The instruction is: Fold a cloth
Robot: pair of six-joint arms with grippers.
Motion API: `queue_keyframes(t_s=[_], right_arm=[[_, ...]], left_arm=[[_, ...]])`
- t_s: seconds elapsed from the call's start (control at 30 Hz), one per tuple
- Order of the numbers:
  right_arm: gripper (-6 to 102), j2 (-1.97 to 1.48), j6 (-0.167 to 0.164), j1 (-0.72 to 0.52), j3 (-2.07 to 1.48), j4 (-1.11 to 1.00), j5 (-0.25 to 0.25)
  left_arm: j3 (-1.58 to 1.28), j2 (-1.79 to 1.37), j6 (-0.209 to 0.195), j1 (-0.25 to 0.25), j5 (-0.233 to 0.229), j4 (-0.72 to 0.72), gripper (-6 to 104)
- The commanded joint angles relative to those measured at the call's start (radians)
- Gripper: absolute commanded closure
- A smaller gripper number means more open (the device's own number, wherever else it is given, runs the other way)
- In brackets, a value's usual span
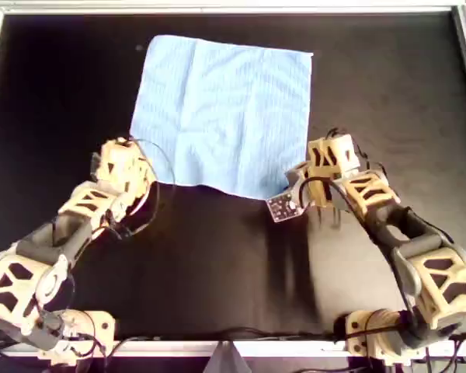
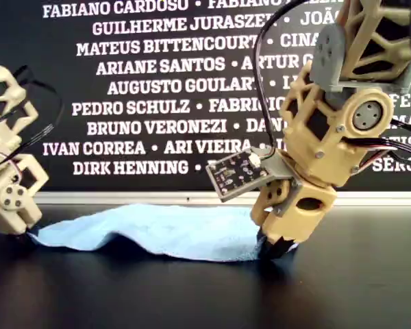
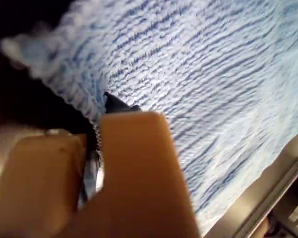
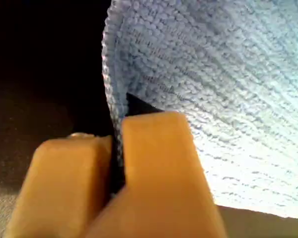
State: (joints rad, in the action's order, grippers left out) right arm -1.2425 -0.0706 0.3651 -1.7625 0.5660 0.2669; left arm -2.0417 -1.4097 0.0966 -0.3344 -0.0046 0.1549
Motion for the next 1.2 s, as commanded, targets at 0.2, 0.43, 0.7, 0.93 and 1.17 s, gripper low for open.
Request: queue_keyframes(t_s=[0.2, 0.43, 0.7, 0.93, 1.17], right_arm=[[97, -0.04, -0.002, -0.02, -0.014, -0.046, -0.006], [97, -0.155, -0.003, -0.02, -0.138, -0.046, -0.006], [97, -0.377, -0.014, -0.048, -0.288, -0.046, -0.008], [97, -0.419, -0.018, -0.143, -0.356, -0.046, 0.005], [97, -0.419, -0.008, -0.146, -0.339, -0.046, 0.008]], left_arm=[[-0.043, -0.035, 0.009, -0.032, -0.002, 0.015, 98], [-0.279, -0.281, 0.011, -0.035, 0.014, 0.017, 98], [-0.494, -0.551, 0.011, -0.04, 0.014, 0.017, 98], [-0.568, -0.707, 0.009, -0.04, 0.015, 0.017, 98], [-0.549, -0.747, 0.011, -0.038, 0.015, 0.014, 97]])
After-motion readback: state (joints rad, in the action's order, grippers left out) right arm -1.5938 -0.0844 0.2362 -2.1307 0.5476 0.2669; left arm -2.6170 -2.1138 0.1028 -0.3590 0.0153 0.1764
